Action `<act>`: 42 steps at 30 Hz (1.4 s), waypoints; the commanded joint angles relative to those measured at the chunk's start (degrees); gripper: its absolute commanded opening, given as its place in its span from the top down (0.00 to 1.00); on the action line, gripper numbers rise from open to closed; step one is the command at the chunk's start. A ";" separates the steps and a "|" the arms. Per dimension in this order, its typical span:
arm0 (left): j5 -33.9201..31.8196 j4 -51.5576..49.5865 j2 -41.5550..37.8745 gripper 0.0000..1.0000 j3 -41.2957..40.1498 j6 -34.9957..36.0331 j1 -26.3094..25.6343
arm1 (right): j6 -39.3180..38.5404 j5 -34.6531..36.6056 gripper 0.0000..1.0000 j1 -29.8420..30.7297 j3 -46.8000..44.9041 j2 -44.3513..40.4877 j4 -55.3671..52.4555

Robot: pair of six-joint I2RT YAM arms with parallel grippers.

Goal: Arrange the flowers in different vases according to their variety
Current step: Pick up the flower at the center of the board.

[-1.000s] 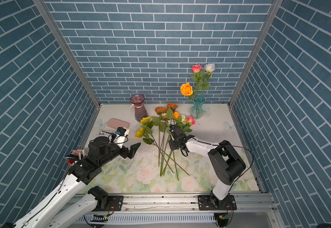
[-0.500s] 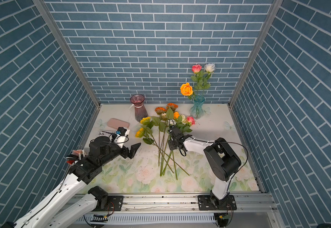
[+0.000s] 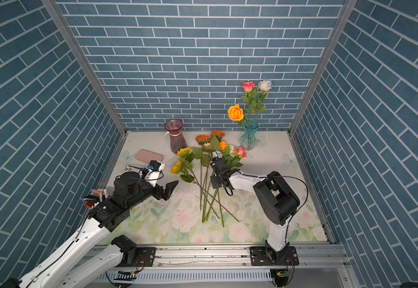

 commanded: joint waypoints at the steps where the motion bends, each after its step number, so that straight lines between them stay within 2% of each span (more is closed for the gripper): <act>1: 0.17 0.43 -0.07 0.00 -0.49 0.21 -0.15 | 0.43 1.65 0.79 0.31 2.49 1.97 -0.32; 6: 0.08 0.48 0.09 0.00 -0.42 0.27 -0.11 | 0.42 2.32 0.87 0.32 3.28 2.32 -0.57; 11: 0.17 0.54 0.39 0.00 -0.47 0.31 -0.11 | 0.51 3.50 0.99 0.34 3.02 1.37 -1.16; 18: 0.24 0.43 0.46 0.00 -0.38 0.30 -0.11 | 0.07 4.04 1.00 0.34 2.63 -4.55 -1.94; 26: 0.34 0.46 -0.23 0.00 -0.39 0.19 -0.16 | -3.70 3.90 1.00 0.44 -0.11 -20.10 -1.08; 30: 0.47 0.62 -0.58 0.00 -0.40 0.10 -0.19 | -8.23 -0.85 1.00 0.40 -2.35 -27.49 2.22; 37: 1.28 0.88 -1.19 0.00 -0.62 0.26 -0.11 | -20.22 -13.69 1.00 0.38 -2.88 -39.85 11.49; 39: 1.48 0.95 -1.38 0.00 -0.68 0.35 -0.11 | -22.87 -11.13 1.00 0.43 -2.21 -42.99 14.50; 42: 1.59 1.16 -1.48 0.00 -0.90 0.45 -0.12 | -27.58 -1.85 1.00 0.38 -2.54 -47.27 22.51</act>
